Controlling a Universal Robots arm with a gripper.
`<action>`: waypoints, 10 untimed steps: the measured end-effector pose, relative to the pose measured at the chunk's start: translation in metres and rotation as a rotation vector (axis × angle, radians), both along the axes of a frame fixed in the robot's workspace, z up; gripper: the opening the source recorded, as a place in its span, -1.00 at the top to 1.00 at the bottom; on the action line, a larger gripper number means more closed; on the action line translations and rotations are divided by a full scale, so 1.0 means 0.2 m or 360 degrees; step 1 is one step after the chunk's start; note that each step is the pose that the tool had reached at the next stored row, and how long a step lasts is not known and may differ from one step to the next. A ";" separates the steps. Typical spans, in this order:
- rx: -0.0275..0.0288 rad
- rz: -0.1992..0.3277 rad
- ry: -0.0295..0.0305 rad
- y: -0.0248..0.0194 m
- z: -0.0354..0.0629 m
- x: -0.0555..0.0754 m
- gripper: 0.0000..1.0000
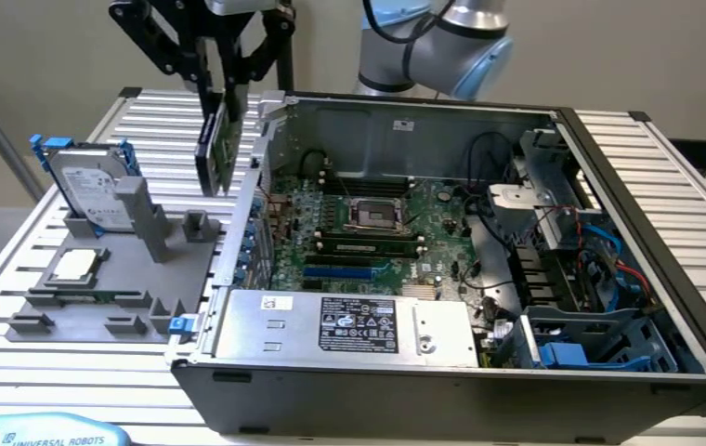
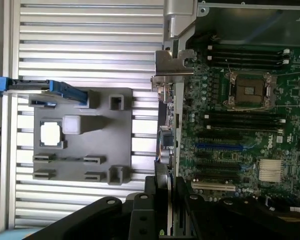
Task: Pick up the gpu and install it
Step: 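Pick up the gpu and move the gpu toward the slot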
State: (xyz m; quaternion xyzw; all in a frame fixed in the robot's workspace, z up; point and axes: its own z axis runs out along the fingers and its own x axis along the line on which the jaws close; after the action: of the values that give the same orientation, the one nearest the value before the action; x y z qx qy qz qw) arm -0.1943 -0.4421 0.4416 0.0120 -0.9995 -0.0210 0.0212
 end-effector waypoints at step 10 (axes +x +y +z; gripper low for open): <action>-0.00003 0.0000 0.00357 0.000 0.000 0.23 0.47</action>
State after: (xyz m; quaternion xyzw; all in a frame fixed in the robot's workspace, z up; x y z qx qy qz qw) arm -0.1489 -0.4421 0.4416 0.0117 -0.9992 -0.0211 0.0325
